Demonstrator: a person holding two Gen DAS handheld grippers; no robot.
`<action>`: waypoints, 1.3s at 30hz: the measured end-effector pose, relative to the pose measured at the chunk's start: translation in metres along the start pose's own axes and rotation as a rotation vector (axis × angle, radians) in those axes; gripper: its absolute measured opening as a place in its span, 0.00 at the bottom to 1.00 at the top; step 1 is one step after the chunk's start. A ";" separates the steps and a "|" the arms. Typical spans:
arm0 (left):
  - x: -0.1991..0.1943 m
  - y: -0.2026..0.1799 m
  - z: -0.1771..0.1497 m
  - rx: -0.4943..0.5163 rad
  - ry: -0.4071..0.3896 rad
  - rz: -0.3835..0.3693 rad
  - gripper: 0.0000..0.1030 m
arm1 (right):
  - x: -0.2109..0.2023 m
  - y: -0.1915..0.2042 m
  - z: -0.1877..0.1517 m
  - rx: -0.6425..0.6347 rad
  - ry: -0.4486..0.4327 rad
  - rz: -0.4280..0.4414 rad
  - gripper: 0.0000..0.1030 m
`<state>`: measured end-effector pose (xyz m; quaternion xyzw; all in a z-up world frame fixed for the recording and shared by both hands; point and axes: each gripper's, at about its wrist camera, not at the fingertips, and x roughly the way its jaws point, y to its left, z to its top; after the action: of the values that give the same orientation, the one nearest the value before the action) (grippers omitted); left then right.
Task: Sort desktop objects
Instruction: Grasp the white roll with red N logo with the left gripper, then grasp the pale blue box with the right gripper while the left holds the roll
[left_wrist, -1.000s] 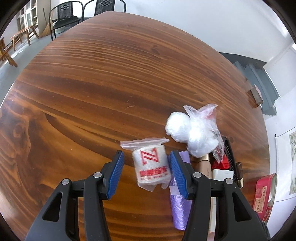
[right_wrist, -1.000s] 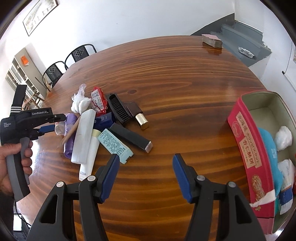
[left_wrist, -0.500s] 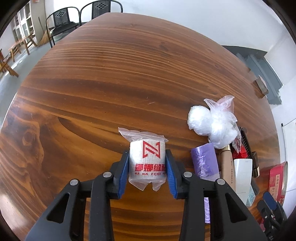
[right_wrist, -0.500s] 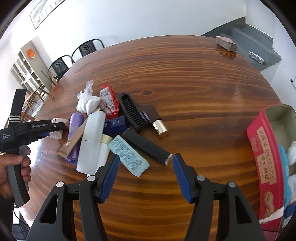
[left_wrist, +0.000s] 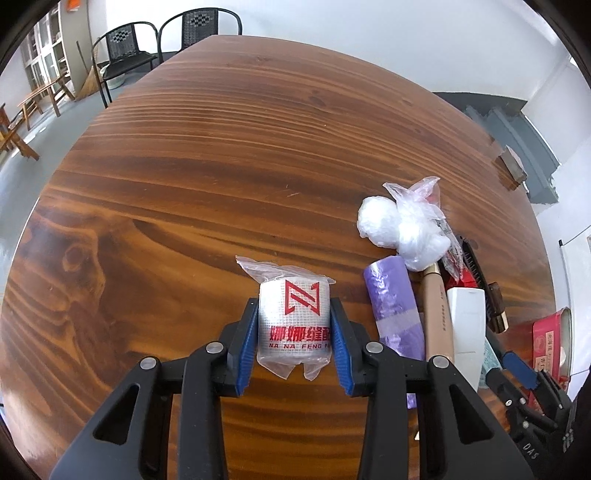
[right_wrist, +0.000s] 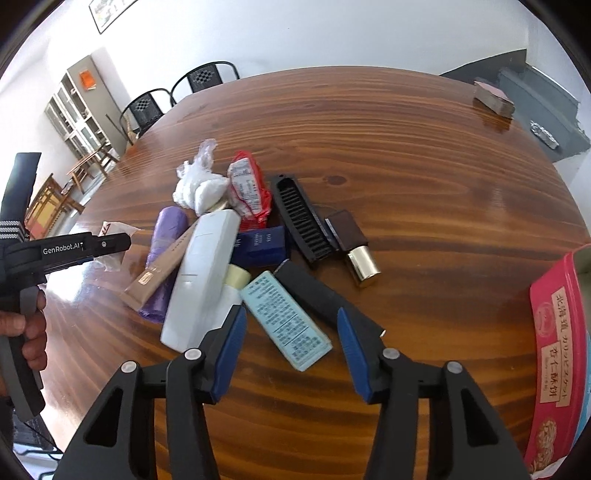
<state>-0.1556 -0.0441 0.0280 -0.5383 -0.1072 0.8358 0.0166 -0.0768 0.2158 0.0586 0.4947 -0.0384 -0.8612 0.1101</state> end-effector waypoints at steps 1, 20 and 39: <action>-0.003 0.001 -0.002 -0.003 -0.001 0.000 0.38 | 0.000 0.002 -0.002 -0.008 0.005 0.006 0.54; -0.024 -0.014 -0.023 0.011 -0.005 0.013 0.38 | 0.024 0.006 0.001 -0.060 0.047 0.005 0.45; -0.059 -0.069 -0.056 0.063 -0.046 0.008 0.38 | -0.038 -0.023 -0.022 -0.012 -0.029 0.067 0.26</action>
<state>-0.0863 0.0236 0.0721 -0.5188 -0.0791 0.8508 0.0277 -0.0431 0.2478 0.0759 0.4797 -0.0514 -0.8645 0.1410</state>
